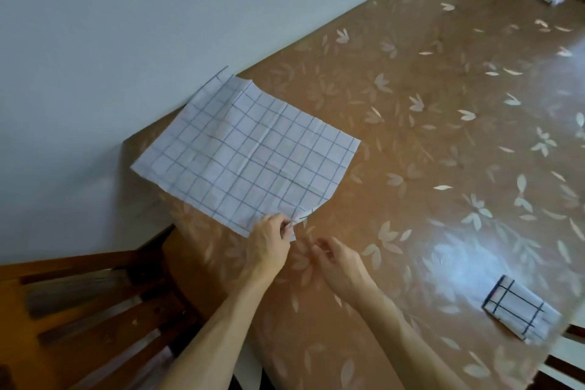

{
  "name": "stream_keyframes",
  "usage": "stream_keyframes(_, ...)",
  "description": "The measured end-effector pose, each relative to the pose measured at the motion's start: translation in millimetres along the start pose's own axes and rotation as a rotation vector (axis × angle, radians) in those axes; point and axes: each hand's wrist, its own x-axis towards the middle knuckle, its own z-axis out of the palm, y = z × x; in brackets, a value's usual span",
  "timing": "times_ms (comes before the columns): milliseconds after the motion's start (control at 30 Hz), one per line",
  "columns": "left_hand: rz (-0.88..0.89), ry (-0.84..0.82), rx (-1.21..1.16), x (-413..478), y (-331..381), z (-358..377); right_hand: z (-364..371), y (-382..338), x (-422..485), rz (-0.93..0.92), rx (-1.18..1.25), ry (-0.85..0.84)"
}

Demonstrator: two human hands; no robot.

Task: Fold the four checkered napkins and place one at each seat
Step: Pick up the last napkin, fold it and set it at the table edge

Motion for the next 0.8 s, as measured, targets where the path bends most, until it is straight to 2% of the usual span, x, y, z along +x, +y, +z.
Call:
stream_keyframes(100,-0.028,-0.106,-0.334,-21.9,30.7,-12.3,-12.1,-7.2,-9.7,0.036,0.283,0.005)
stream_keyframes(200,-0.029,-0.361,-0.691,-52.0,60.0,-20.8,-28.7,-7.5,-21.0,0.091,0.441,0.12)
stream_keyframes(267,0.003,-0.562,-0.781,-70.7,73.8,-25.6,-45.8,-3.8,-33.2,0.104,0.439,0.193)
stream_keyframes(333,0.012,-0.655,-0.752,-82.4,82.4,-32.4,-64.9,2.6,-49.7,0.046,0.39,0.187)
stream_keyframes(400,0.004,-0.53,-0.694,-88.5,87.6,-42.4,-81.3,11.9,-65.3,-0.033,0.249,0.132)
stream_keyframes(467,0.035,-0.308,-0.645,-88.9,96.6,-57.0,-100.2,22.1,-84.1,-0.103,0.102,0.104)
stream_keyframes(567,0.276,-0.077,-0.478,-86.5,120.6,-88.6,-131.5,33.0,-118.8,-0.224,-0.076,0.051)
stream_keyframes(633,0.487,-0.053,-0.237,-89.3,147.9,-110.6,-152.4,35.8,-143.4,-0.295,-0.233,0.048)
stream_keyframes(700,0.67,-0.051,0.148,-101.2,183.9,-129.3,-170.8,37.2,-163.8,-0.362,-0.312,0.071)
stream_keyframes(767,0.864,0.035,0.455,-122.7,217.9,-141.1,-187.4,35.7,-188.3,-0.411,-0.353,0.115)
stream_keyframes(800,0.973,0.089,0.526,-133.8,230.7,-144.9,-195.9,34.1,-200.8,-0.446,-0.367,0.152)
